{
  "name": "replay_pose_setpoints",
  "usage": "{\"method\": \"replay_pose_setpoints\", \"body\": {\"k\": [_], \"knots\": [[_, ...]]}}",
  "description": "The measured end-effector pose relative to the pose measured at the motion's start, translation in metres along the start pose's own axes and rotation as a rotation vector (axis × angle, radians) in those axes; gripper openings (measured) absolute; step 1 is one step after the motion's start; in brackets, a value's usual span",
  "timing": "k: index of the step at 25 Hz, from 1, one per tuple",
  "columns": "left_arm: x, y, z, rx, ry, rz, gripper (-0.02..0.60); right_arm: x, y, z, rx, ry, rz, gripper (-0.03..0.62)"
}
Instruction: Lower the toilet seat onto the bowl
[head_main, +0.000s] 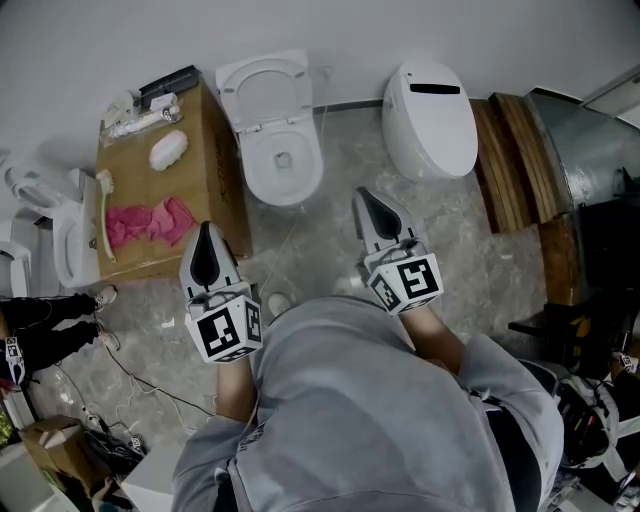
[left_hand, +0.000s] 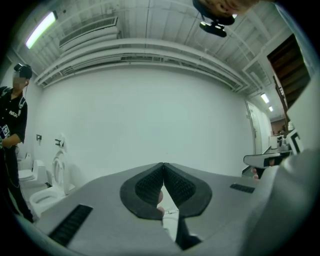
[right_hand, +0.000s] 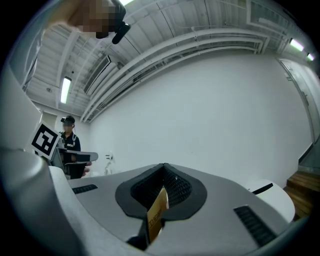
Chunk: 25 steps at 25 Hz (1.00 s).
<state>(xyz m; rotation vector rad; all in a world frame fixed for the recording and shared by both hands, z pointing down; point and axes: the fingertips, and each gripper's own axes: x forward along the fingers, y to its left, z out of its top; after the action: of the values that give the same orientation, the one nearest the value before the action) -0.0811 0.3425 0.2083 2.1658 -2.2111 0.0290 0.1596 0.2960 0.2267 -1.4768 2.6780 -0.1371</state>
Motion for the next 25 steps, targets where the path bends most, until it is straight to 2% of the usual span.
{"method": "replay_pose_setpoints", "body": {"k": [15, 25], "knots": [[-0.011, -0.065, -0.009, -0.009, 0.036, 0.019, 0.0, -0.035, -0.047, -0.013, 0.044, 0.049, 0.023, -0.002], [0.002, -0.05, -0.014, 0.0, 0.063, 0.025, 0.0, -0.016, -0.044, -0.025, 0.064, 0.072, 0.017, -0.002]]}}
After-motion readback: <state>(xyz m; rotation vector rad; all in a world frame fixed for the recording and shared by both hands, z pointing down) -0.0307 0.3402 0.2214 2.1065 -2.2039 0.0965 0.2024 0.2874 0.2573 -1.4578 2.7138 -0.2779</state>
